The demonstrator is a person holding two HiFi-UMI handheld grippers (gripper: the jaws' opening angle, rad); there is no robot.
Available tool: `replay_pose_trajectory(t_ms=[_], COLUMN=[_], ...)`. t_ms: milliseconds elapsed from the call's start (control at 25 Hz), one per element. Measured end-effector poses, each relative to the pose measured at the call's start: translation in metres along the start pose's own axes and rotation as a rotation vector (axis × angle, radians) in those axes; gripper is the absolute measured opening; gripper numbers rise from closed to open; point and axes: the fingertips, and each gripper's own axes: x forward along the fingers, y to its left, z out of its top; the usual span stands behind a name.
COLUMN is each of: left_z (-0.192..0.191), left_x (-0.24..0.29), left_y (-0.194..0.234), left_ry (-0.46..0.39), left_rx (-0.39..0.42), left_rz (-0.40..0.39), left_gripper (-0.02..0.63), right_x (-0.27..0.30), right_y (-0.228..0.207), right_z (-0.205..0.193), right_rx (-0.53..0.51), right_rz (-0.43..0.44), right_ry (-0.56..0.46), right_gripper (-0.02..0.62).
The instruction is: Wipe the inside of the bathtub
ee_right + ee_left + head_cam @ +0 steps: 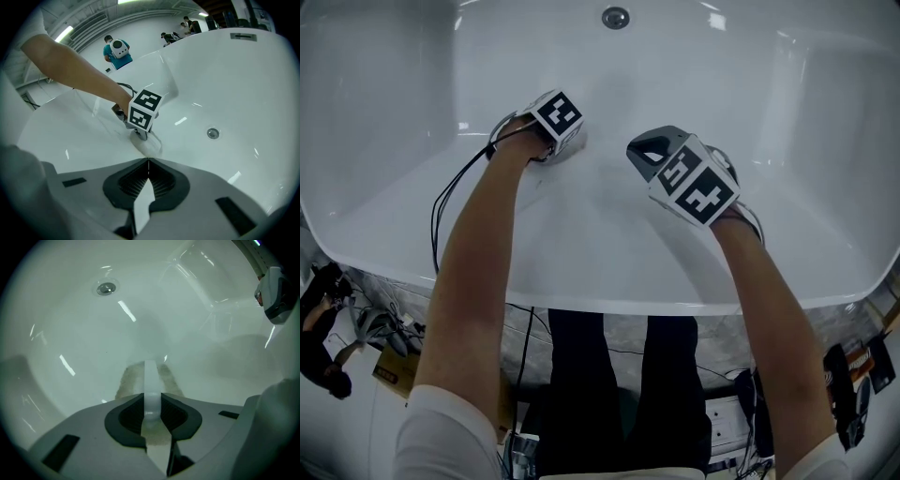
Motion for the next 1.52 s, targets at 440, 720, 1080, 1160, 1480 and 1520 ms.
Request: replay_pose_trajectory(t_ms=[440, 720, 1080, 1160, 1480, 1520], left_z=[0.072, 0.119, 0.168, 0.196, 0.239, 0.244], left_x=[0.000, 0.006, 0.028, 0.026, 0.009, 0.008], left_y=[-0.077, -0.118, -0.153, -0.181, -0.241, -0.248], left_ry=[-0.060, -0.040, -0.001, -0.004, -0.044, -0.049], left_rx=[0.031, 0.061, 0.089, 0.100, 0.128, 0.135], left_rz=[-0.029, -0.023, -0.024, -0.025, -0.048, -0.054], left_gripper=[0.091, 0.091, 0.091, 0.091, 0.091, 0.091], right_x=[-0.046, -0.075, -0.096, -0.118, -0.162, -0.167], right_y=[-0.014, -0.032, -0.064, -0.073, -0.071, -0.071], right_z=[-0.059, -0.110, -0.176, -0.202, -0.227, -0.229], right_rx=[0.038, 0.074, 0.152, 0.170, 0.196, 0.201], right_rz=[-0.039, -0.053, -0.065, -0.068, -0.097, -0.100], right_ry=[-0.003, -0.018, -0.036, -0.043, -0.064, -0.068], right_gripper=[0.020, 0.020, 0.020, 0.020, 0.020, 0.020])
